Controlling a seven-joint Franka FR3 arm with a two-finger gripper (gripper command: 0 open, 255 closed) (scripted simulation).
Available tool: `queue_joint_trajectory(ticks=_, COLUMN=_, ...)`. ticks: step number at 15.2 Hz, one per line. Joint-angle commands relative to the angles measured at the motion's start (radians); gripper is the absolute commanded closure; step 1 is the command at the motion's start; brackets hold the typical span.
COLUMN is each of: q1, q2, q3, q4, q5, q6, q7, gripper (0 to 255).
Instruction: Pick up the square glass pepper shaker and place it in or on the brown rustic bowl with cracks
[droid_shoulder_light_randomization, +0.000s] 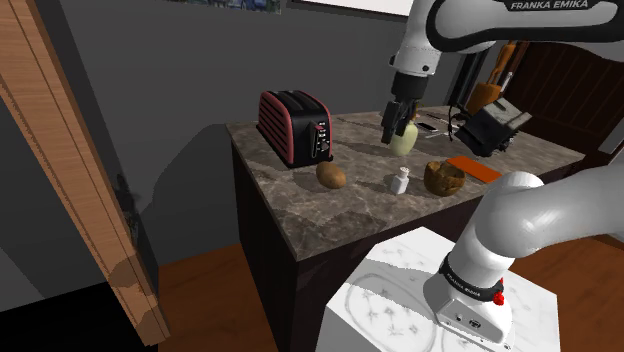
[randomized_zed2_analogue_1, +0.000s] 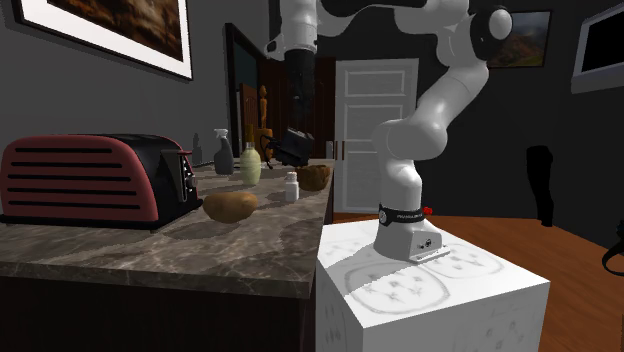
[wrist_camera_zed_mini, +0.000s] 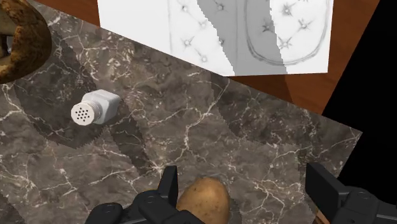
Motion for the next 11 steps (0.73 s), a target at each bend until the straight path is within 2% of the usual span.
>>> queue_joint_trajectory(ticks=1, q1=-0.018, q2=-0.025, q3=-0.031, q4=-0.059, q5=-0.036, q6=0.042, q7=-0.040, gripper=0)
queue_joint_trajectory(ticks=6, q1=-0.074, q2=-0.034, q3=-0.121, q4=-0.163, q5=-0.133, q6=0.162, q7=-0.140, gripper=0)
queue_joint_trajectory(ticks=11, q1=-0.136, q2=0.006, q3=-0.224, q4=-0.236, q5=-0.235, q6=0.305, q7=-0.241, gripper=0)
